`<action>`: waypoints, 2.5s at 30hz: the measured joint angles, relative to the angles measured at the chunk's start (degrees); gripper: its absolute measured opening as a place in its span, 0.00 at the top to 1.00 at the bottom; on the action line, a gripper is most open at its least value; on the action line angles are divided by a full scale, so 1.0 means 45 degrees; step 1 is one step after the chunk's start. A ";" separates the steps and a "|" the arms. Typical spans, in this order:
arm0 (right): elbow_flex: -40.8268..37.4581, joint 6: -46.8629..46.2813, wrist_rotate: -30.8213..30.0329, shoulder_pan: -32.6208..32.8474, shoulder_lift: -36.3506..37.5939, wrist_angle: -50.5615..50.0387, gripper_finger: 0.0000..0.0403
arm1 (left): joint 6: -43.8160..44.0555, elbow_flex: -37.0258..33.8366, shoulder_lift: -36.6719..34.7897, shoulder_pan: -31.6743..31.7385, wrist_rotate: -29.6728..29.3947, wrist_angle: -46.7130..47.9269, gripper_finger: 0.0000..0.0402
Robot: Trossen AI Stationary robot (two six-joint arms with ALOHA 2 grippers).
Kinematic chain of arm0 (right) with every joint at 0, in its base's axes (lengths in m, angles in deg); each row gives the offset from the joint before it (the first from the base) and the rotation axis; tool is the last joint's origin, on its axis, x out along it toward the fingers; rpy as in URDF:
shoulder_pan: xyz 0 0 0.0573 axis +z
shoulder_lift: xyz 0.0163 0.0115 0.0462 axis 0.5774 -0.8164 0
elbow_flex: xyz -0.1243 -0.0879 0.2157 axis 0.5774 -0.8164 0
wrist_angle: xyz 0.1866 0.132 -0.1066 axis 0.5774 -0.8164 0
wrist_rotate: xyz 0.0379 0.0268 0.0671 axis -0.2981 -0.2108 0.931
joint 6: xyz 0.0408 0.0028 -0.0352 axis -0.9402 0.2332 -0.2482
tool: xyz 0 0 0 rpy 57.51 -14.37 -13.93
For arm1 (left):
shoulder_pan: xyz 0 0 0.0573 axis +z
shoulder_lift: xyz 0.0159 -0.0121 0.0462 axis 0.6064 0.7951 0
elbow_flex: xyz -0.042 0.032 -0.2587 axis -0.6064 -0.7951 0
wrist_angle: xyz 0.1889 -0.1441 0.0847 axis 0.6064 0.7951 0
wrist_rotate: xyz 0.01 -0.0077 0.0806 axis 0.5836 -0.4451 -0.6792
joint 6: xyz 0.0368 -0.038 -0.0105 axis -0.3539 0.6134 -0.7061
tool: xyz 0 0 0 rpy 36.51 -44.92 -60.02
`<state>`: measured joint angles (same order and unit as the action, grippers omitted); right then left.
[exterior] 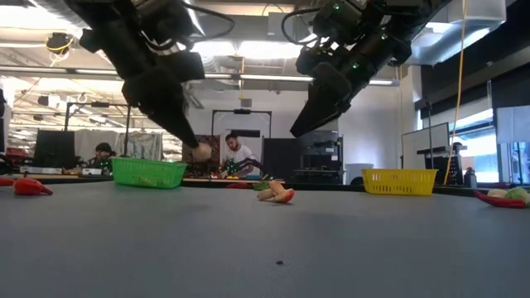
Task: Sort produce into baskets
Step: Put the red mushroom into the green bin, then put the brown mushroom into the green bin
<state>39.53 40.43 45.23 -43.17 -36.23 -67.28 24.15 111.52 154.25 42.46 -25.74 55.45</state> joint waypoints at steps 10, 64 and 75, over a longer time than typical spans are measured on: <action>0.0000 0.0004 0.0000 0.0000 -0.0005 0.0009 0.61 | -0.0337 -0.0243 -0.1795 0.1304 -0.0013 0.0575 0.98; 0.0000 -0.0436 0.0005 0.0000 0.0017 0.0386 0.61 | -0.1368 -0.1283 -0.2286 0.9796 0.0944 -0.0424 0.63; 0.0000 -0.0797 0.0097 0.0010 0.0029 0.0370 0.61 | -0.1327 -0.1278 -0.2673 0.7485 0.1094 -0.0121 0.63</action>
<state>39.53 36.84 45.67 -43.13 -36.10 -65.61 18.18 105.77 142.22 76.15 -20.82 54.91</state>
